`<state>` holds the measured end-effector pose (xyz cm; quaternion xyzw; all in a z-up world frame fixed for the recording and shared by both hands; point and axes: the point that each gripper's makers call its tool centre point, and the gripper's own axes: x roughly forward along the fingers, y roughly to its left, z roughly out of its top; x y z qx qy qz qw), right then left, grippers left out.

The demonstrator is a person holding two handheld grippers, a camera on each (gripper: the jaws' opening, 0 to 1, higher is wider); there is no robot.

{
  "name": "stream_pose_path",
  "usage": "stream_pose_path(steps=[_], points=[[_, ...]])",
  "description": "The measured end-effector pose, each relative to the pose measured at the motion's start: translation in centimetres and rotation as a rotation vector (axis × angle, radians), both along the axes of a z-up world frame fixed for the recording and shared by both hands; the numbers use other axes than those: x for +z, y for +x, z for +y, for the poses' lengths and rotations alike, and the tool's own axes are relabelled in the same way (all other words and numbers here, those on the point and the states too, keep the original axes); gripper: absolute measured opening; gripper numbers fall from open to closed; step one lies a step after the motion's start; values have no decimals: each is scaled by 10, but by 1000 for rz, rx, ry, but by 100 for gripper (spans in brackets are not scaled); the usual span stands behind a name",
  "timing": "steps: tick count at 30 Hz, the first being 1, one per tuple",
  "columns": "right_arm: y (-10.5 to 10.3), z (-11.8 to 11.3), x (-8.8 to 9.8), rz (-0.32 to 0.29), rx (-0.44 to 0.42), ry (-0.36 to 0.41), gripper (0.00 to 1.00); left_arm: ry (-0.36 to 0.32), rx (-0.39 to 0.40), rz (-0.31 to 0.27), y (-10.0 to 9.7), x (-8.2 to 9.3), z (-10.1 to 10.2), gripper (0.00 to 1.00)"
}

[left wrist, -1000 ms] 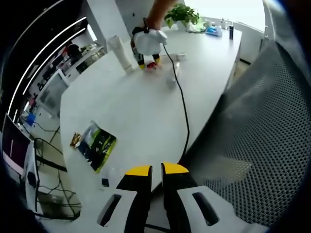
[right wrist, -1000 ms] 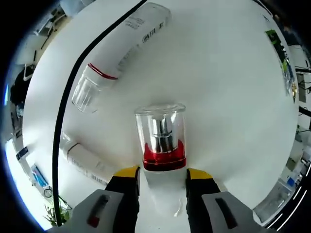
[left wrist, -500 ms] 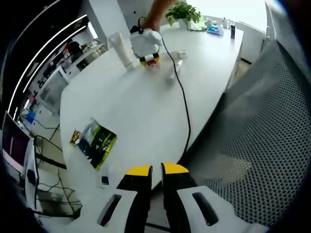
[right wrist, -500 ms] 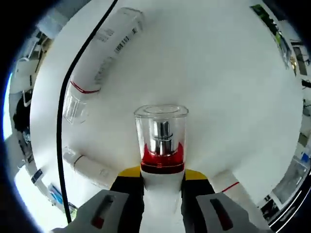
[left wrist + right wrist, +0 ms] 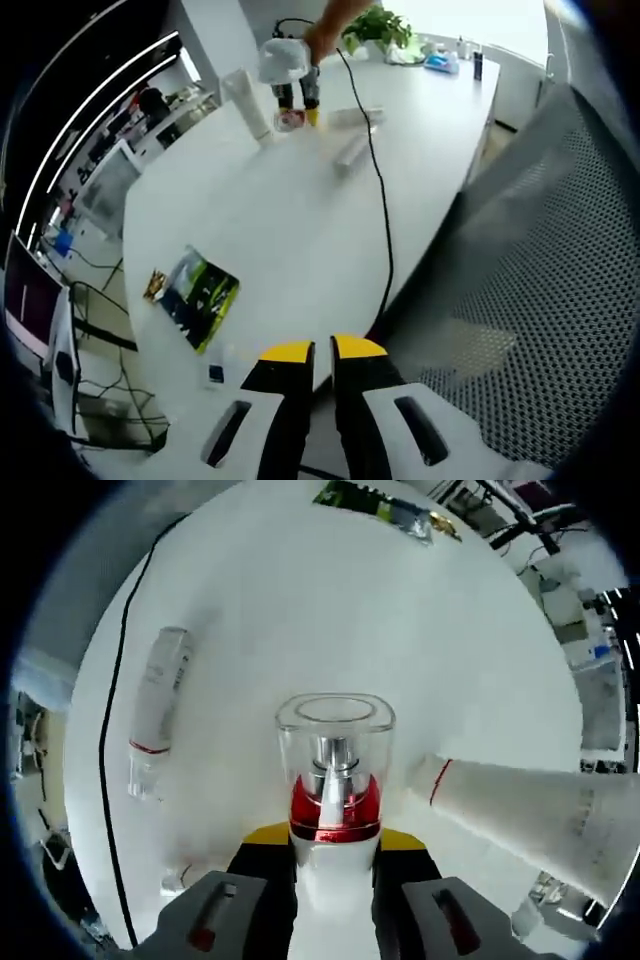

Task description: Arrange the skincare products in the storage area until every visible bottle or jar stands upright without overlapping.

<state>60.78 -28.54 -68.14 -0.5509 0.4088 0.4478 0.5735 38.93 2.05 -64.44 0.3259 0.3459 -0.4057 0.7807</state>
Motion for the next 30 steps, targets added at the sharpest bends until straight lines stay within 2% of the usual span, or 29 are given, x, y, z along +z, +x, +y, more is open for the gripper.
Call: stream_pose_path(steps=[6,8,10,14,17,19,22,23,27,29,30], points=[[10,-9,25,-69,-247,205,20,-7,-6,-5,0,1,-1,4],[13,-9,35,-87,-377,323,20,-8,-7,-4,0,1,-2,5],[15,-12,44,-110,-463,409,20,-14,-7,-11,1,3,-2,4],[13,-15,59,-137,-598,540,21,-16,-7,-14,1,3,-2,5],[6,-12,75,-163,-667,637,21,-71,21,-33,6,13,-4,5],[1,-7,87,-185,-705,703,21,-140,19,-104,14,29,-10,3],[-7,0,103,-201,-757,782,21,-186,27,-157,18,44,-10,1],[-11,5,112,-210,-776,833,21,-202,30,-169,19,47,-11,1],[-28,26,145,-232,-818,983,21,-273,53,-155,21,56,-13,3],[-37,36,156,-240,-803,1012,21,-299,52,-151,20,59,-15,3],[-42,45,165,-248,-812,1051,21,-313,52,-149,20,61,-16,3]])
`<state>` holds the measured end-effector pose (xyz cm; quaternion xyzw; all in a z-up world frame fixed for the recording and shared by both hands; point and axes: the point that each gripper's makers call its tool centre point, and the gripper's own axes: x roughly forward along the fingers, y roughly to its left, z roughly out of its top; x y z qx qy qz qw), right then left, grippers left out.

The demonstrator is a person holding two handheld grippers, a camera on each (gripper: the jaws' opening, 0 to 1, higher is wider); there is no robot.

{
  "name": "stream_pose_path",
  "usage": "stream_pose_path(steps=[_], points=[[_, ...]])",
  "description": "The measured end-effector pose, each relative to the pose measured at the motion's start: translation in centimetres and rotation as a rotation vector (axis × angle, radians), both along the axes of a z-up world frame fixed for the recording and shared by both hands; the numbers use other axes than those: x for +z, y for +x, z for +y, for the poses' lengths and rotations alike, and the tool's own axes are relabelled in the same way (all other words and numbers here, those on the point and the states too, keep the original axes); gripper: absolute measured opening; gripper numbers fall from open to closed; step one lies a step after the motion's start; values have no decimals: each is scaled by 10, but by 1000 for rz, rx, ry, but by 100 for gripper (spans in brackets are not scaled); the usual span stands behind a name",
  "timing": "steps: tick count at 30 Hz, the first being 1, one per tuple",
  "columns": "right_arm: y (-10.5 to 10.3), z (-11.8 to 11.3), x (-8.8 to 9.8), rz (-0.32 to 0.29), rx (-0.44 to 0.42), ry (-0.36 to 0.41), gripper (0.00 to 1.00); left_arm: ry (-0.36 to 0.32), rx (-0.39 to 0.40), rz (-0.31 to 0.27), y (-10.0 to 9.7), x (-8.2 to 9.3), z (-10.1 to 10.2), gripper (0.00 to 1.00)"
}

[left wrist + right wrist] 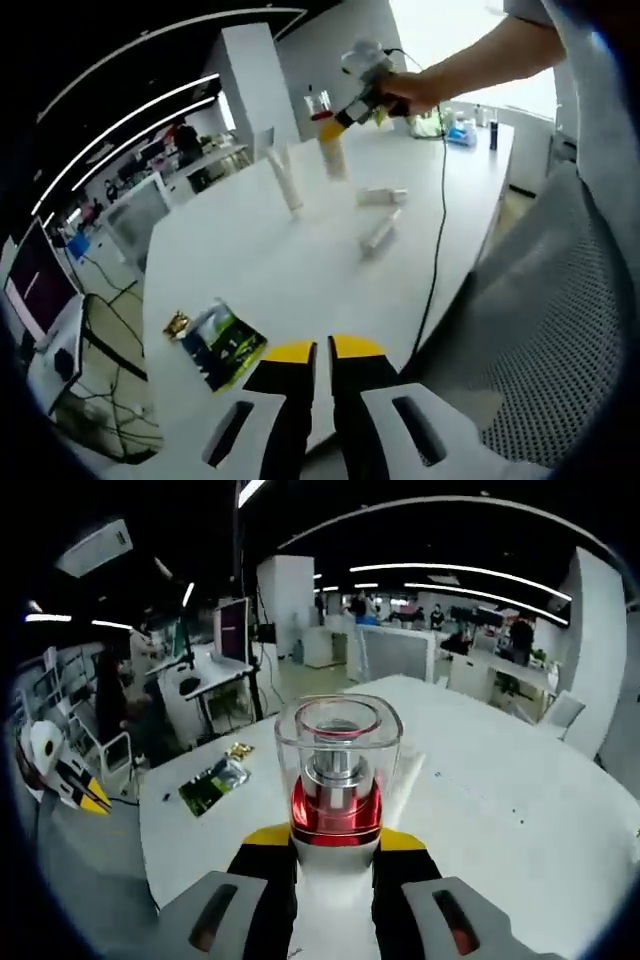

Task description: Arrange the skincare products in the storage area until every visible bottle or jar stands upright without overlapping.

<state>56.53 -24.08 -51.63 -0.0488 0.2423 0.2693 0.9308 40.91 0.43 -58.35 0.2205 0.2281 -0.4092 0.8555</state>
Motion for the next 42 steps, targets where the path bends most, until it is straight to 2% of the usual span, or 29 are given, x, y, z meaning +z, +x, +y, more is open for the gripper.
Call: stream_pose_path(steps=[2,3,5,7,10,11,15,18,20,23,24,26,28,31,33,34,35,37,42], points=[[-9,10,9,-11,7,23,21,-14,-6,-9,-1,3,-1,3],[-14,17,18,-29,-11,68,21,-24,-11,-13,-1,5,-3,3],[-23,25,24,-35,-6,84,21,-36,-18,-15,-2,7,-5,3],[-35,35,30,-29,-18,130,21,-68,-21,2,-3,10,-6,4],[-54,54,37,-34,-9,182,21,-156,-15,8,-3,21,-10,5],[-61,60,38,-33,-5,187,21,-186,-12,18,-4,24,-11,5],[-81,80,42,-37,30,207,21,-223,-12,34,-5,28,-14,9],[-95,93,46,-37,48,216,21,-269,-40,60,-12,30,-22,11],[-103,100,47,-22,57,223,21,-273,-56,95,-17,27,-26,14],[-110,105,47,-21,66,227,21,-277,-61,93,-18,28,-28,18],[-113,106,48,-22,69,230,21,-288,-61,95,-18,29,-28,20],[-119,112,51,-25,75,242,21,-294,-46,31,-11,35,-26,30],[-127,119,55,-30,91,244,21,-333,-47,43,-12,40,-29,40],[-138,129,63,-45,109,263,21,-351,-68,76,-17,40,-33,41],[-143,133,66,-48,119,265,21,-394,-104,101,-25,45,-41,45],[-146,135,67,-51,122,265,21,-438,-132,109,-31,53,-47,48],[-148,137,69,-54,128,264,21,-448,-142,105,-33,55,-48,50],[-152,141,72,-59,143,268,21,-429,-156,108,-36,52,-49,51],[-164,151,83,-78,183,278,21,-456,-144,142,-34,53,-48,53]])
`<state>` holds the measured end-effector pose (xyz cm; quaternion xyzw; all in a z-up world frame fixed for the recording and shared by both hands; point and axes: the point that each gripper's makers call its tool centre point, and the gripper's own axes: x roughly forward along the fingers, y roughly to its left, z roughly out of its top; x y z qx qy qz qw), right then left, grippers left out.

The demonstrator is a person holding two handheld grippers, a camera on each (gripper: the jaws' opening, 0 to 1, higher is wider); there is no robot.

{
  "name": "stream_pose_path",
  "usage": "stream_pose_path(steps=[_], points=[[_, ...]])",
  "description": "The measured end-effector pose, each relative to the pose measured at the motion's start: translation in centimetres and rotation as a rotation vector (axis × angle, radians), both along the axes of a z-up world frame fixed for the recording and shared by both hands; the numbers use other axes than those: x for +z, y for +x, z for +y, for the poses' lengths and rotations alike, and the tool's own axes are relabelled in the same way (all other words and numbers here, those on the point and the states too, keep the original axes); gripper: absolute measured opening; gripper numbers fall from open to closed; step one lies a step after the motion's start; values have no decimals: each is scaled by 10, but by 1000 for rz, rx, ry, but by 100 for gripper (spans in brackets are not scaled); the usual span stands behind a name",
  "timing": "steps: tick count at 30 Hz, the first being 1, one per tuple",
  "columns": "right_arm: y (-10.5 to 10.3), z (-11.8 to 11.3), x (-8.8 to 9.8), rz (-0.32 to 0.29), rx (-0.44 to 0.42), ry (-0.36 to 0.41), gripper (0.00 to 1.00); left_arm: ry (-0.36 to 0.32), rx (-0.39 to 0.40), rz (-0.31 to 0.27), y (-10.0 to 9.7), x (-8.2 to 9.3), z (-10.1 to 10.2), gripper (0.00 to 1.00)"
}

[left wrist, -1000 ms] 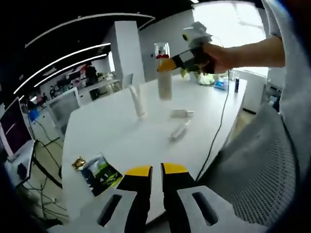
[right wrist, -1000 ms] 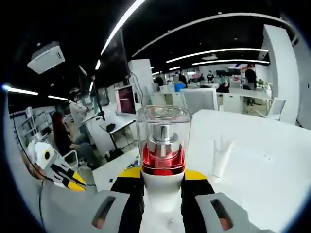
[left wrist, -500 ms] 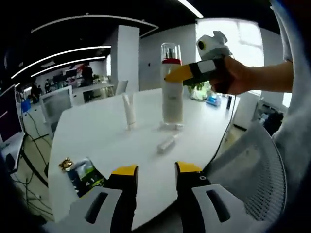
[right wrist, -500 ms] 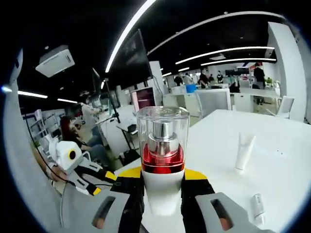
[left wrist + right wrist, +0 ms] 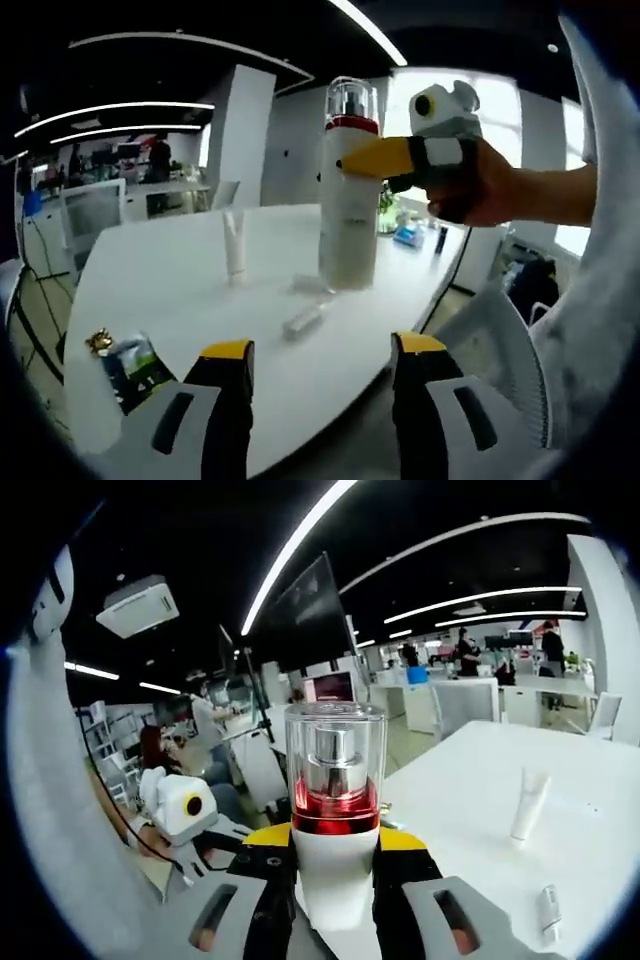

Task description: Arrange the skincare products in the storage area until every visible bottle or jar stands upright without overlapping.

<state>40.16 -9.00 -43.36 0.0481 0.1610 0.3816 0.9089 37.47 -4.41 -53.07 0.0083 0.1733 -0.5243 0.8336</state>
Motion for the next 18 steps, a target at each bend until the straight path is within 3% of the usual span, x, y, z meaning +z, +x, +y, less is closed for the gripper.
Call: stream_pose_path(steps=[4,12,18], points=[[-11,11,3,-12,54,0,21,-36,-21,35,-4,3,-2,57],[-35,40,2,-22,164,6,22,-155,-177,168,-34,19,-14,56],[-47,58,-3,-16,224,14,22,-178,-211,184,-39,23,-14,54]])
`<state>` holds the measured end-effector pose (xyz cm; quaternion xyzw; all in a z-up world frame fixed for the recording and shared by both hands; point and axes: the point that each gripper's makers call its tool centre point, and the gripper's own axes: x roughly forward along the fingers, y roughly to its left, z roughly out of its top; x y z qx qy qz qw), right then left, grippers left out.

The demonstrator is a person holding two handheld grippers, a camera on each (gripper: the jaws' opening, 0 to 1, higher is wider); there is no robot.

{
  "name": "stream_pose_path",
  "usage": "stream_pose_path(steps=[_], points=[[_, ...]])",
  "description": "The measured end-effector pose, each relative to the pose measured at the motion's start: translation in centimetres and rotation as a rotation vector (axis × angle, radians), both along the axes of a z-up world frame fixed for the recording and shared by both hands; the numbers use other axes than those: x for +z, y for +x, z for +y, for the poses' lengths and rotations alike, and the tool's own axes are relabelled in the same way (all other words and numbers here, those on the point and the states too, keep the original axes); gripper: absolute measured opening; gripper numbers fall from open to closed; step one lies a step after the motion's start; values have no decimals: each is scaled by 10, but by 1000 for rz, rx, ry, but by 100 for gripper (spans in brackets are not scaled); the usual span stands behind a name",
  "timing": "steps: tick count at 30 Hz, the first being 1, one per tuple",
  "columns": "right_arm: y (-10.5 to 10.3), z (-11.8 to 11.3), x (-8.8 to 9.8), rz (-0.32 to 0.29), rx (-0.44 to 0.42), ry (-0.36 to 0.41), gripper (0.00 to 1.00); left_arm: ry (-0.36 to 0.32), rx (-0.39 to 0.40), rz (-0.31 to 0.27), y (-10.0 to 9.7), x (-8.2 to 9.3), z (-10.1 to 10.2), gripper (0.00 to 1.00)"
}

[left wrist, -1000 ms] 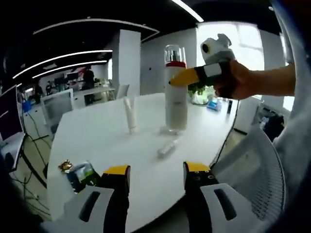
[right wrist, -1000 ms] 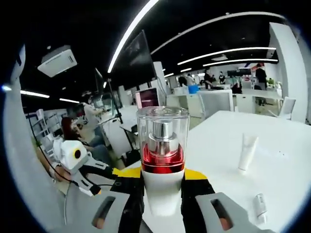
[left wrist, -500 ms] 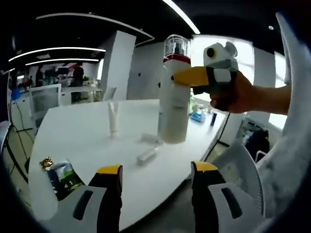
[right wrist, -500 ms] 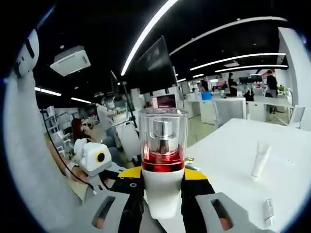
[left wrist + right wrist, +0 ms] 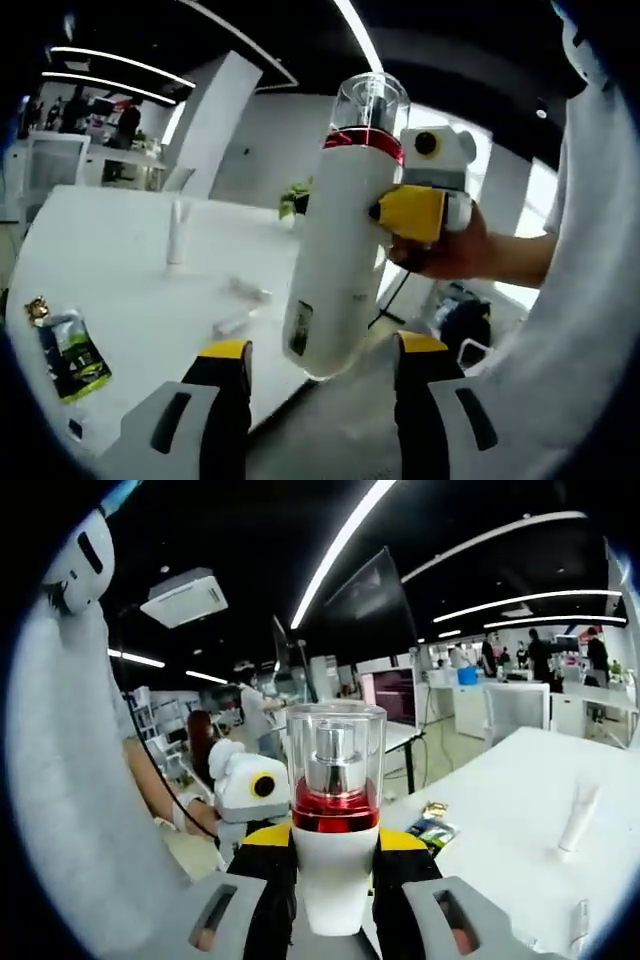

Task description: Arrange the skincare products in the storage area until every visible bottle or jar stands upright without overlapping.

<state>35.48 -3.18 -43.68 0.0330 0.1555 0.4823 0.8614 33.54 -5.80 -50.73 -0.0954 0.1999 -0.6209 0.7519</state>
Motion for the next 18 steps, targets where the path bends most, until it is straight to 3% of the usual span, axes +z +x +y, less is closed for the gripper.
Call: stream_pose_path(steps=[12,18], points=[[-18,41,3,2,145,68,22,-41,-39,-11,-8,8,-1,53],[-20,49,3,7,178,86,22,-53,-78,-19,-13,10,-1,45]])
